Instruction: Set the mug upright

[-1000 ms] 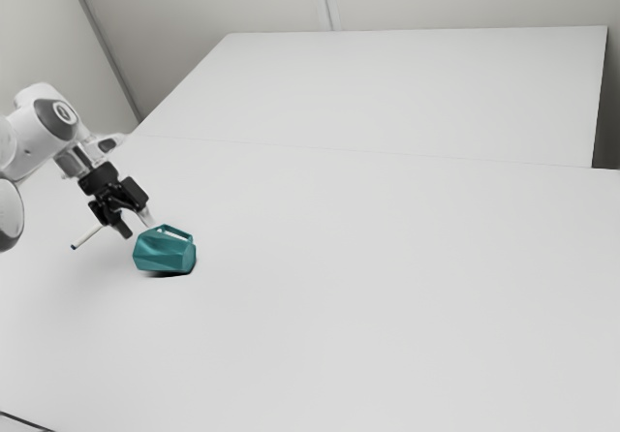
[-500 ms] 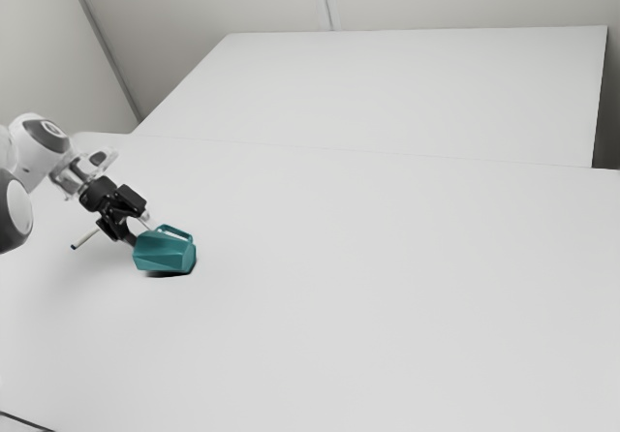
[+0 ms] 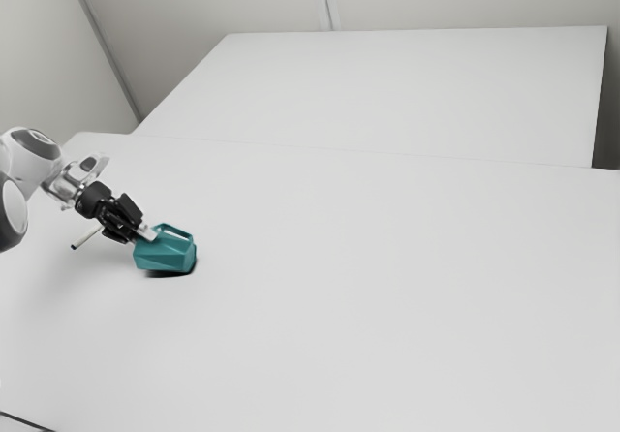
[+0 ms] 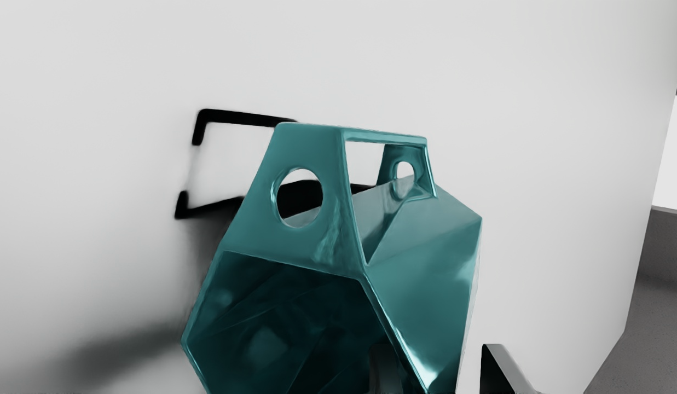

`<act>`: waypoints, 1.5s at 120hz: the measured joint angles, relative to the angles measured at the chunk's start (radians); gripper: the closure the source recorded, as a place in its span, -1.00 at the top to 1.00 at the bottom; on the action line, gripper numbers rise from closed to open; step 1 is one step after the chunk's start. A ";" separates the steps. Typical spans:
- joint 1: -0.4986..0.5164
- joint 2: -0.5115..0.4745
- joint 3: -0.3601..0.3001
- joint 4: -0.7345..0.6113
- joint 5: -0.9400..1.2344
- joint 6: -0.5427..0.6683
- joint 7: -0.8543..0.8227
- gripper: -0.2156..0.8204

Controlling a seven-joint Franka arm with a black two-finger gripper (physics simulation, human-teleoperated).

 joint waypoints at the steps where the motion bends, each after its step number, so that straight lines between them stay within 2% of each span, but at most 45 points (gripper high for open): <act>1: 0.000 0.000 0.000 -0.001 -0.001 0.000 0.000 -0.54; 17: 0.000 -0.001 0.000 -0.013 -0.008 -0.004 0.007 -0.74; 41: -0.003 -0.006 0.000 -0.023 -0.014 -0.003 0.016 -0.87; 64: -0.012 -0.017 0.000 -0.024 -0.022 -0.008 0.020 -0.92; 108: -0.074 -0.114 0.001 -0.055 -0.003 -0.010 0.006 -0.93; 133: -0.159 -0.268 -0.006 -0.214 0.090 0.129 -0.015 -0.93; 180: -0.288 -0.357 0.001 -0.324 0.284 0.367 -0.089 -0.93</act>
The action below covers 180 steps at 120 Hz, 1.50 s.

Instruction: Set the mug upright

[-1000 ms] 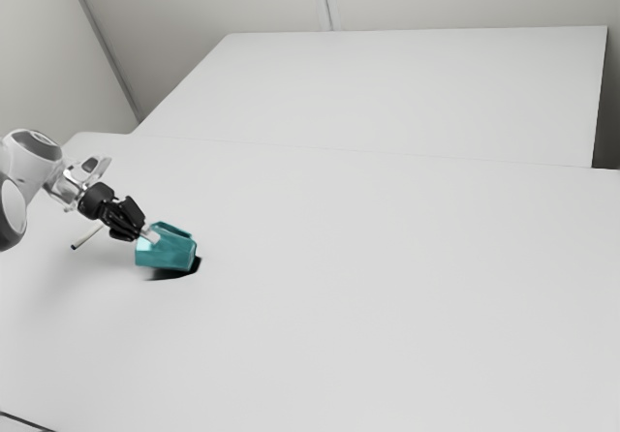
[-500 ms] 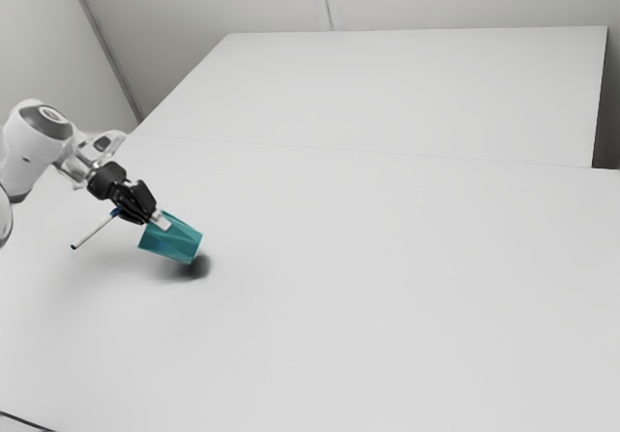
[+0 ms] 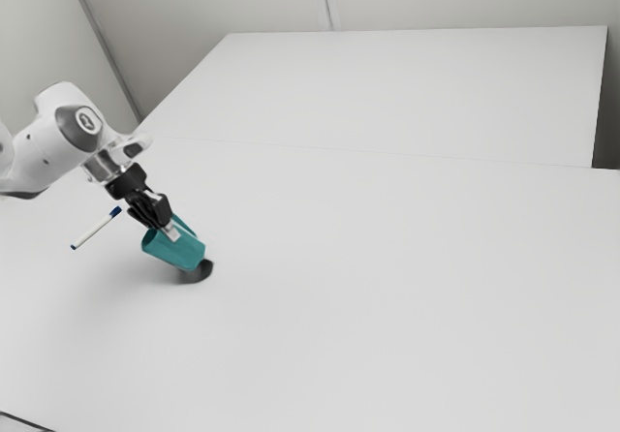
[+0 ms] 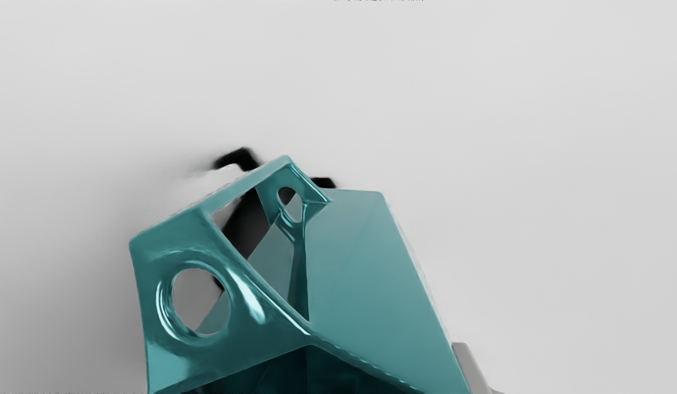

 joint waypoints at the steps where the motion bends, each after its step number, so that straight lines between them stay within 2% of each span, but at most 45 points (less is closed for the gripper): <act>1: -0.003 -0.001 0.000 -0.001 0.006 0.005 -0.002 -0.93; 36: -0.097 -0.041 0.009 -0.021 0.181 0.113 -0.104 -0.93; 59: -0.175 -0.055 0.045 -0.051 0.259 0.145 -0.188 -0.93; 80: -0.214 -0.067 0.052 -0.083 0.308 0.158 -0.262 -0.93; 136: -0.284 -0.058 0.067 -0.070 0.414 0.129 -0.386 -0.93; 180: -0.318 0.005 0.067 -0.023 0.444 0.061 -0.429 -0.92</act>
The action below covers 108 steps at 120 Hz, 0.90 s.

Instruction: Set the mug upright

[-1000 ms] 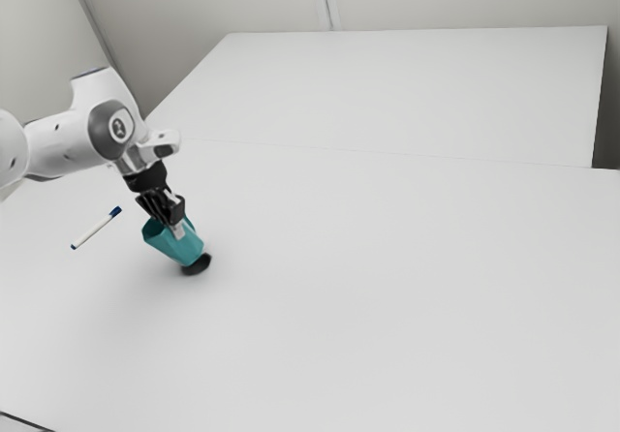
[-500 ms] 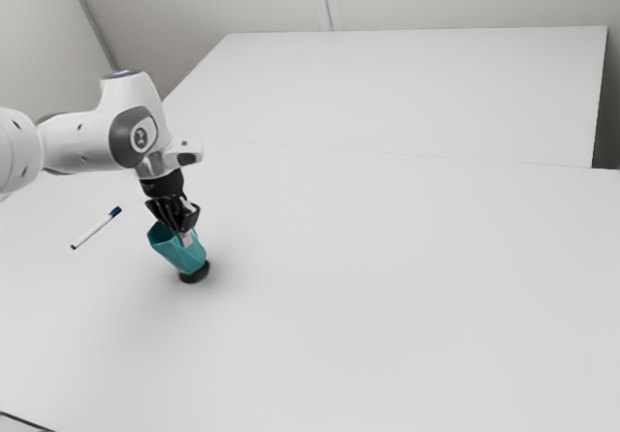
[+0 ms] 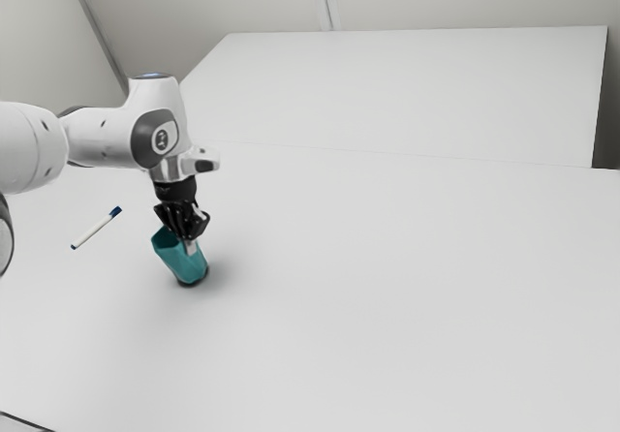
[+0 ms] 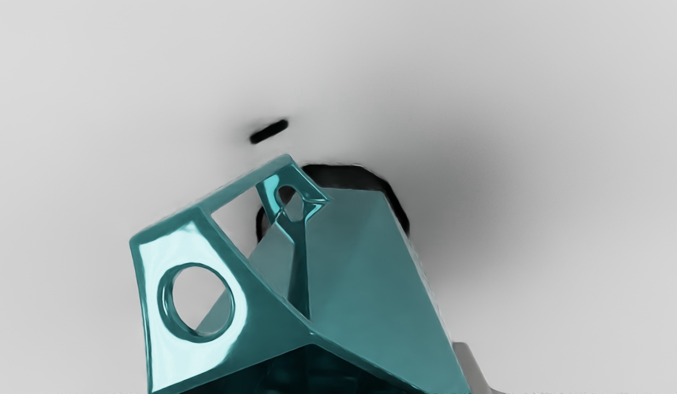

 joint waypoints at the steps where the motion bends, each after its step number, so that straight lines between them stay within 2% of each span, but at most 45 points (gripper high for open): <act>1: 0.000 0.001 0.000 0.000 0.000 -0.001 -0.001 -0.92; 31: -0.014 0.026 -0.001 0.003 0.002 -0.022 -0.018 -0.93; 52: -0.014 0.024 -0.001 0.012 0.002 -0.029 -0.025 -0.19; 65: -0.039 0.018 -0.001 0.043 0.009 -0.031 -0.026 0.12; 76: -0.063 -0.007 -0.001 0.080 0.002 -0.031 -0.026 0.28; 88: -0.066 -0.037 -0.021 0.202 -0.007 -0.031 -0.024 0.39; 108: 0.016 -0.100 -0.144 0.348 0.002 -0.074 -0.012 0.50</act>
